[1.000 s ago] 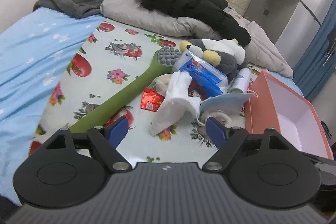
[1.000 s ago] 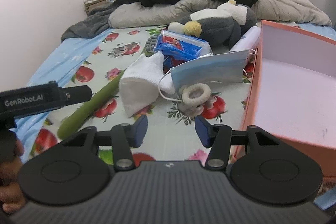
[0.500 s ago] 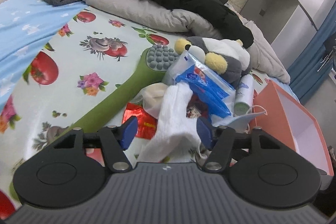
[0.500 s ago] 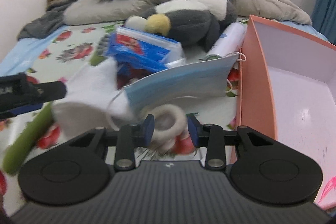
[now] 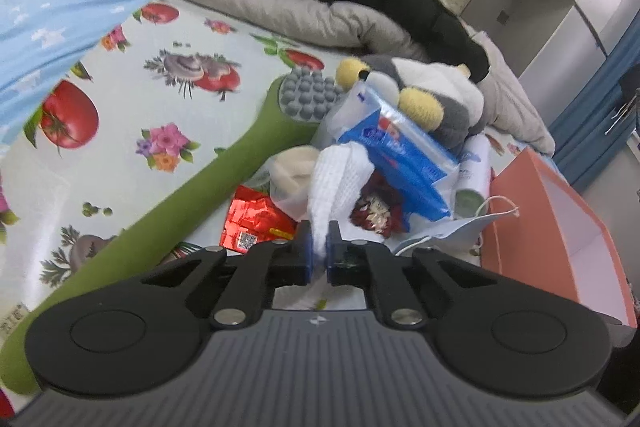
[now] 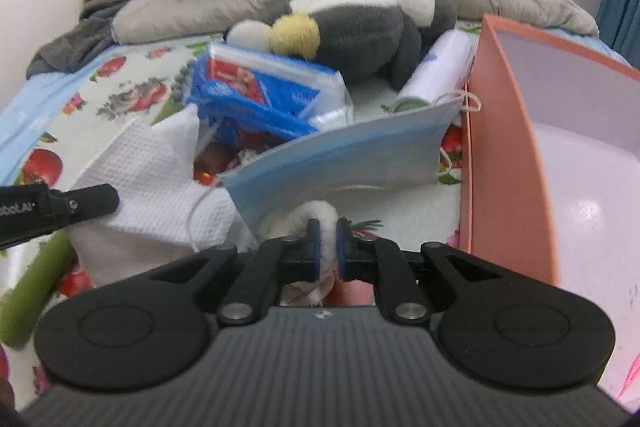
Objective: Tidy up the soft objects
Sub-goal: 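Reach the left tool to the white towel while the right tool reaches the white hair tie, then close the left tool on the white towel while the right tool grasps the hair tie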
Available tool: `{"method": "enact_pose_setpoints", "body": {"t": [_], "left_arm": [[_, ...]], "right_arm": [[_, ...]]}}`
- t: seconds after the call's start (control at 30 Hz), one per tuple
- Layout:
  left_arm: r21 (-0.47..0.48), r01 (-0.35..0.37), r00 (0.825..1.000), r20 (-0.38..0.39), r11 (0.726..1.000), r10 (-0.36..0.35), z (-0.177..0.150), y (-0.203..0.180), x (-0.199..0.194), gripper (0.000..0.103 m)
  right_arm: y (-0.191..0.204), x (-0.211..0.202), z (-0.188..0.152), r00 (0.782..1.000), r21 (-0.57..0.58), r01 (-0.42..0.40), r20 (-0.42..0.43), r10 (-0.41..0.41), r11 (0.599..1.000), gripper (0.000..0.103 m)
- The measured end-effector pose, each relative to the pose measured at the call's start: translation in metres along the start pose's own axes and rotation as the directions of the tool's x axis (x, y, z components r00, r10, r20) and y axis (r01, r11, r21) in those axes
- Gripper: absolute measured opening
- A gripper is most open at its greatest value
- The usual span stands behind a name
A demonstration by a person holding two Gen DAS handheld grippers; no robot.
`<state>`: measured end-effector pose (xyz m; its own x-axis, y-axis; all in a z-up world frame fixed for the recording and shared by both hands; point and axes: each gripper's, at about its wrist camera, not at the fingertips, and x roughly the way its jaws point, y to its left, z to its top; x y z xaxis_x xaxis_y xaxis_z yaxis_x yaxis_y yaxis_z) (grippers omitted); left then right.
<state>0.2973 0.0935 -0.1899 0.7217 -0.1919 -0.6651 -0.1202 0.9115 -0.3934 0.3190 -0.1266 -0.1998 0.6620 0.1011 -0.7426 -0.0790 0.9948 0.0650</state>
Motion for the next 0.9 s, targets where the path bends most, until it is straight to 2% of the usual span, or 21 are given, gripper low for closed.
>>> {"method": "enact_pose_setpoints", "body": {"t": [0.2, 0.4, 0.53, 0.7, 0.8, 0.9], "left_arm": [[0.019, 0.009, 0.999, 0.048, 1.000, -0.009, -0.003, -0.006, -0.041, 0.007], [0.028, 0.016, 0.997, 0.079, 0.999, -0.018, -0.022, -0.010, -0.087, 0.007], [0.002, 0.038, 0.997, 0.062, 0.999, -0.038, -0.042, -0.005, -0.111, 0.007], [-0.054, 0.067, 0.998, -0.010, 0.996, -0.068, -0.073, 0.007, -0.123, 0.007], [-0.090, 0.077, 0.995, -0.059, 0.993, -0.082, -0.089, 0.014, -0.120, 0.007], [-0.102, 0.050, 0.993, -0.100, 0.994, -0.060, -0.103, 0.020, -0.113, 0.007]], "right_arm": [[0.001, -0.038, 0.001, 0.998, -0.014, -0.023, 0.057, 0.024, 1.000, 0.011], [-0.001, -0.074, -0.008, 0.994, 0.003, -0.049, 0.097, 0.048, 0.999, 0.011], [-0.002, -0.092, -0.019, 0.991, 0.016, -0.091, 0.102, 0.089, 0.996, 0.011], [-0.004, -0.096, -0.040, 0.984, 0.065, -0.174, 0.051, 0.171, 0.983, 0.011], [-0.007, -0.084, -0.057, 0.973, 0.118, -0.228, -0.013, 0.231, 0.967, 0.011], [-0.004, -0.072, -0.074, 0.969, 0.118, -0.225, -0.079, 0.234, 0.967, 0.011]]}}
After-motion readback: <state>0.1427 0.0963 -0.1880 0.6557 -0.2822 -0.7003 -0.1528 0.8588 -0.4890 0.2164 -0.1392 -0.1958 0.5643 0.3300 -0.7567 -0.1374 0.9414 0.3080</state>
